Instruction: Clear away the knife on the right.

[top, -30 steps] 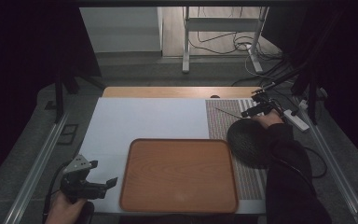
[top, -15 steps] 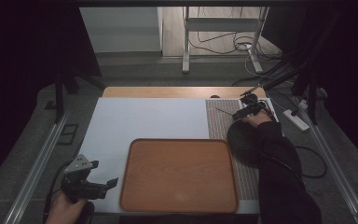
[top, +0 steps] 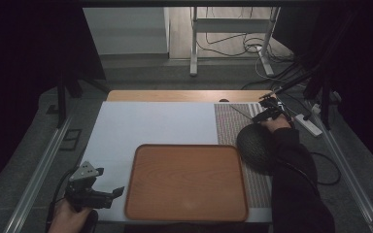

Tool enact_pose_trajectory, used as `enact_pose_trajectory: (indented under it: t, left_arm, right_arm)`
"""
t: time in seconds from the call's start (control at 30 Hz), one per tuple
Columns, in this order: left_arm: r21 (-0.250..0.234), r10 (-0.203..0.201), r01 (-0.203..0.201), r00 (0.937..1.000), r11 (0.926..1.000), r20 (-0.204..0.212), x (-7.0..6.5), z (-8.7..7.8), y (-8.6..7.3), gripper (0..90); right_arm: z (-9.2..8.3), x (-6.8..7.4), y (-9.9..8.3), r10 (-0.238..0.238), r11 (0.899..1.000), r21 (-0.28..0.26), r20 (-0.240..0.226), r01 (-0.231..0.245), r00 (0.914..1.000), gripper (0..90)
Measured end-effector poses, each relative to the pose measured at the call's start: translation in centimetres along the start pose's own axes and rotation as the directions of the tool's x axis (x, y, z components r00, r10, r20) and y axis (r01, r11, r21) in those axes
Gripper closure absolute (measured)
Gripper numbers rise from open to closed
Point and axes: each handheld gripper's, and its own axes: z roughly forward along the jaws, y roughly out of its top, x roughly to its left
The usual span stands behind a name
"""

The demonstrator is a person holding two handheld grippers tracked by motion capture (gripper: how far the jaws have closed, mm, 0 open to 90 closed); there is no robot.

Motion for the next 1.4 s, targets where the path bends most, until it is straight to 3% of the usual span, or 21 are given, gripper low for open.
enact_pose_trajectory:
  t: [0.13, 0.23, 0.3, 0.33, 0.5, 0.57, 0.9, 1.4]
  left_arm:
    - [-0.005, -0.010, 0.010, 0.9999, 0.9999, 0.006, 0.1, 0.0, 0.0, 1.8]
    - [-0.005, -0.007, 0.007, 1.0000, 1.0000, 0.005, 0.1, -0.1, -0.1, 1.8]
    - [-0.005, -0.007, 0.007, 1.0000, 1.0000, 0.005, 0.1, -0.1, -0.1, 1.8]
    - [-0.006, -0.009, 0.009, 0.9999, 0.9999, 0.006, 0.1, -0.1, -0.1, 1.8]
    - [-0.008, -0.013, 0.013, 0.9999, 0.9999, 0.008, 0.2, -0.1, -0.1, 1.9]
    - [-0.008, -0.012, 0.012, 0.9999, 0.9999, 0.008, 0.2, -0.1, -0.1, 1.8]
    - [-0.008, -0.014, 0.014, 0.9999, 0.9999, 0.007, 0.1, 0.0, 0.0, 1.9]
    - [-0.004, -0.011, 0.011, 0.9999, 0.9999, 0.005, 0.1, 0.0, 0.0, 2.0]
  right_arm:
    - [-0.4, -0.7, -0.5, 0.004, 1.000, -0.006, 0.000, -0.004, 1.0000, 56.5]
    - [-0.8, -0.9, -0.8, -0.021, 1.000, 0.003, -0.010, 0.021, 0.9997, 79.1]
    - [-0.8, -1.1, -0.9, -0.013, 1.000, -0.003, -0.014, 0.013, 0.9998, 79.3]
    - [-0.9, -1.4, -1.1, 0.024, 1.000, -0.008, -0.035, -0.024, 0.9991, 79.5]
    - [-1.0, -1.7, -1.1, 0.010, 1.000, 0.001, -0.042, -0.010, 0.9991, 80.1]
    - [-1.2, -1.8, -1.2, -0.004, 1.000, 0.011, -0.011, 0.005, 0.9999, 80.2]
    - [-3.2, -3.9, -2.3, 0.026, 0.999, -0.022, 0.025, -0.025, 0.9994, 80.3]
    - [-6.5, -5.4, -2.9, 0.062, 0.995, -0.075, 0.039, -0.059, 0.9973, 80.3]
